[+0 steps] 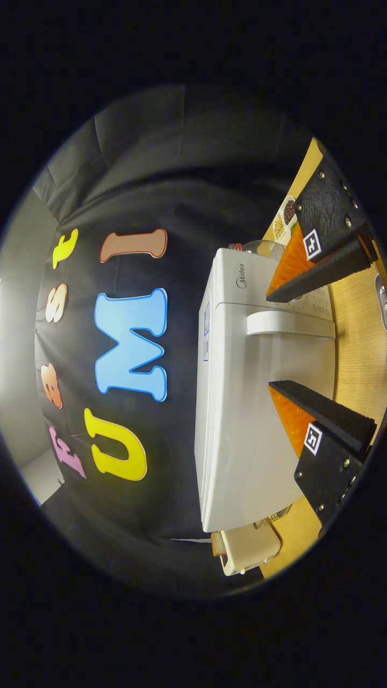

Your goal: Open the microwave, put the food inside, and close the microwave door.

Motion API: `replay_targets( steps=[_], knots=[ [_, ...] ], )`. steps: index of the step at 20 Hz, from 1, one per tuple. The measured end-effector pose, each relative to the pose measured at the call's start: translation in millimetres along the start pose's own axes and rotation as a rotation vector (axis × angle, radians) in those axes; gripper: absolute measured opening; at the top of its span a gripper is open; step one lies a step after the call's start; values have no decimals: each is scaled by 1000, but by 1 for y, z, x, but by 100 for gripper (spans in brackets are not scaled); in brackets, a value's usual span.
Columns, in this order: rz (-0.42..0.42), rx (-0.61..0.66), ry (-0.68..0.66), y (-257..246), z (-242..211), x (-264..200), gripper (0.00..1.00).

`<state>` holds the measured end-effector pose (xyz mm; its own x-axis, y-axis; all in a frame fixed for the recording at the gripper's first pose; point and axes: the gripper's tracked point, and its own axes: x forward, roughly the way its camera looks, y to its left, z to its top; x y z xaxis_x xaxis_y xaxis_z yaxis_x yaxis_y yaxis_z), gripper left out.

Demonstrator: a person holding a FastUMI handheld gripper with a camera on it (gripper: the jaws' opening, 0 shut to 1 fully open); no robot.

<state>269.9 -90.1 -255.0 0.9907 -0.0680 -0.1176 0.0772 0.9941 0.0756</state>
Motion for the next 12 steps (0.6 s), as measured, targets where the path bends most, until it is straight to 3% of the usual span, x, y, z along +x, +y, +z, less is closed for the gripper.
replay_targets(
  steps=[3, 6, 7, 8, 9, 12],
  knots=[
    [-44, -6, -24, -12, 2, 8, 92],
    [-24, -1, 33, -8, -14, 22, 74],
    [-43, 8, 53, -16, -18, 23, 56],
    [-33, 42, 58, -20, -20, 25, 48],
    [-23, 67, 56, -17, -18, 20, 32],
    [-9, 58, 55, -15, -18, 18, 32]
  ],
)
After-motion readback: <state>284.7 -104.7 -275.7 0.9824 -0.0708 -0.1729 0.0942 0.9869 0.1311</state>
